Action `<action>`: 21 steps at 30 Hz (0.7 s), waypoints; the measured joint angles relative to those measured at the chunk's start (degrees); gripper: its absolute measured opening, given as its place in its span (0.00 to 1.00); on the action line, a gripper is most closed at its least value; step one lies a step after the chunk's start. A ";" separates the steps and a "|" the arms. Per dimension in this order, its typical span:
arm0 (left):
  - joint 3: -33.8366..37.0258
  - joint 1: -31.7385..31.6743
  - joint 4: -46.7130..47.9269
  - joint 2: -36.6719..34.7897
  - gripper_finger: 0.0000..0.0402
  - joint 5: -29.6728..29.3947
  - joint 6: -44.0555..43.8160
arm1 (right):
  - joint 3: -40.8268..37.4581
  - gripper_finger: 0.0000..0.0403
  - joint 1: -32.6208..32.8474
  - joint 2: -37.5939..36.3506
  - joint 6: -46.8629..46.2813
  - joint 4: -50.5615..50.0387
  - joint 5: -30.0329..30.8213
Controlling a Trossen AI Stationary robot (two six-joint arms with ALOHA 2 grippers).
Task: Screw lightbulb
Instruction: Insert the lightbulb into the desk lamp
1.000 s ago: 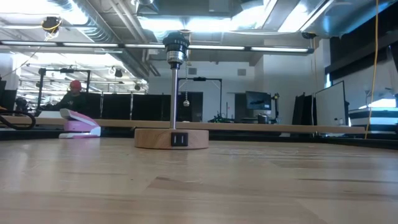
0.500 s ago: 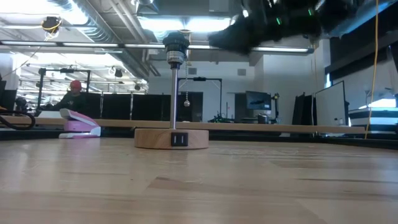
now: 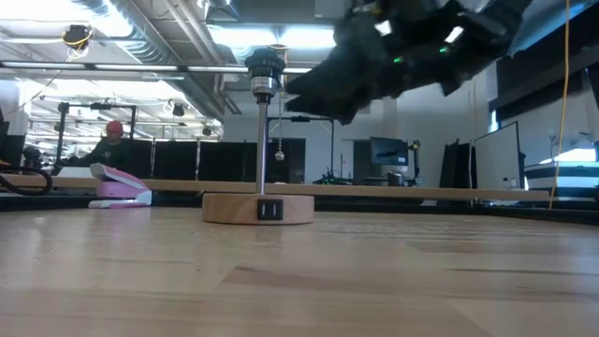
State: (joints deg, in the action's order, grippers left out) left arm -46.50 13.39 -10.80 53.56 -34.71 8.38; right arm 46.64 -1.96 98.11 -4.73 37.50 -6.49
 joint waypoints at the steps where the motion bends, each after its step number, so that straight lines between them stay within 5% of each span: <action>1: 0.00 0.00 -0.01 0.02 0.35 0.03 0.03 | 1.44 0.59 -0.43 1.32 -0.01 0.12 0.24; 10: 0.00 0.02 -0.24 0.02 0.35 0.03 0.85 | 9.28 0.59 -2.74 5.20 2.27 -2.36 3.40; 21: 0.00 0.21 0.04 0.02 0.35 0.01 0.61 | 9.81 0.59 -2.76 11.42 4.73 12.10 3.19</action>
State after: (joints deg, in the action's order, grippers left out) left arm -46.50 13.60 -10.75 53.58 -34.70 8.99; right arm 56.45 -4.72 109.53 -0.01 49.60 -3.30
